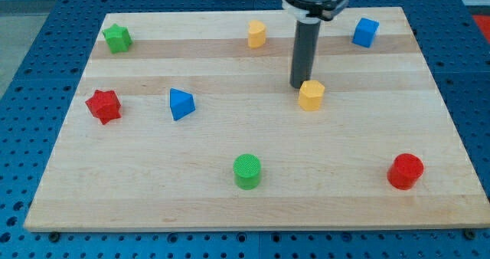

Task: Push the yellow hexagon parallel to the top of the red circle

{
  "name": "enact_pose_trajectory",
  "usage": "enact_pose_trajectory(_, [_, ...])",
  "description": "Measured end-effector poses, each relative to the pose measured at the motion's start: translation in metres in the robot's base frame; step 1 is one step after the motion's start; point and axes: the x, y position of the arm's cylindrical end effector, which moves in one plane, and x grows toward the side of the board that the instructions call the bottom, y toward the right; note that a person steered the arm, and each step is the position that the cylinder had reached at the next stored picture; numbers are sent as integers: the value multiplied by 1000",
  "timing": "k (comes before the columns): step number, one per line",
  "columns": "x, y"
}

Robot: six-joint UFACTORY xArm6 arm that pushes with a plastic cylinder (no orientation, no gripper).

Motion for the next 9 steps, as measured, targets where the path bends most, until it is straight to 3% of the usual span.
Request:
enact_pose_trajectory(2, [41,-24])
enact_pose_trajectory(4, [37,-21])
enact_pose_trajectory(8, [25,119])
enact_pose_trajectory(9, [25,120])
